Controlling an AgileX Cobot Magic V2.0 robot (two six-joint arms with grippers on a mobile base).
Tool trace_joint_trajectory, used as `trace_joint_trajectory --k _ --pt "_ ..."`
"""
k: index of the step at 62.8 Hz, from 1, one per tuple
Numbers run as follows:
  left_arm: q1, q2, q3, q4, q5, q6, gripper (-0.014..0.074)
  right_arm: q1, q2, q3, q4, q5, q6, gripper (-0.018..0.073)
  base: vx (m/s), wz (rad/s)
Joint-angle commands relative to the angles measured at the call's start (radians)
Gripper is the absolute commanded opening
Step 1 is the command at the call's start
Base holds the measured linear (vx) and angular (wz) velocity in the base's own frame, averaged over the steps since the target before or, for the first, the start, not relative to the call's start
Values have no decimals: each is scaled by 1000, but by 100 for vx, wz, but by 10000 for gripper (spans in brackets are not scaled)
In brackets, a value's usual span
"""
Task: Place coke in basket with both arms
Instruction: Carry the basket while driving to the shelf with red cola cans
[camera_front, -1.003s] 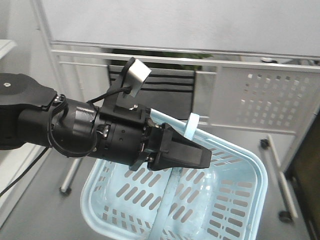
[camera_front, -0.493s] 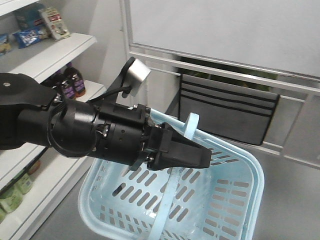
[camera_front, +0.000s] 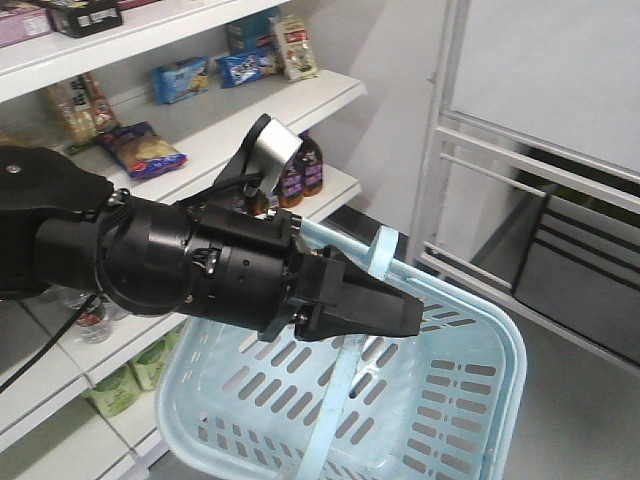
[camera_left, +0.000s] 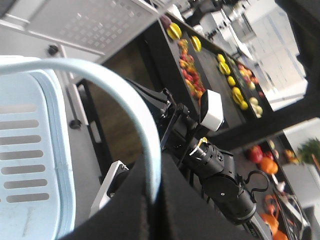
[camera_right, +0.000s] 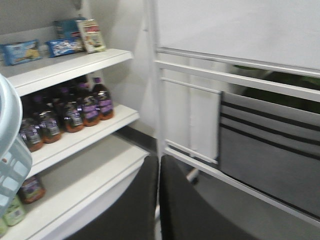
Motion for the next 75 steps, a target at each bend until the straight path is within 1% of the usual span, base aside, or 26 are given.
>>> trace_joint_trajectory --k 1,75 --pt "-2 -44 -22 -82 15 8 -6 -4 -18 9 -9 -69 -5 -5 16 61" --pt "-2 -44 -22 -82 15 8 -6 -4 -18 9 -9 -65 -5 -5 14 57"
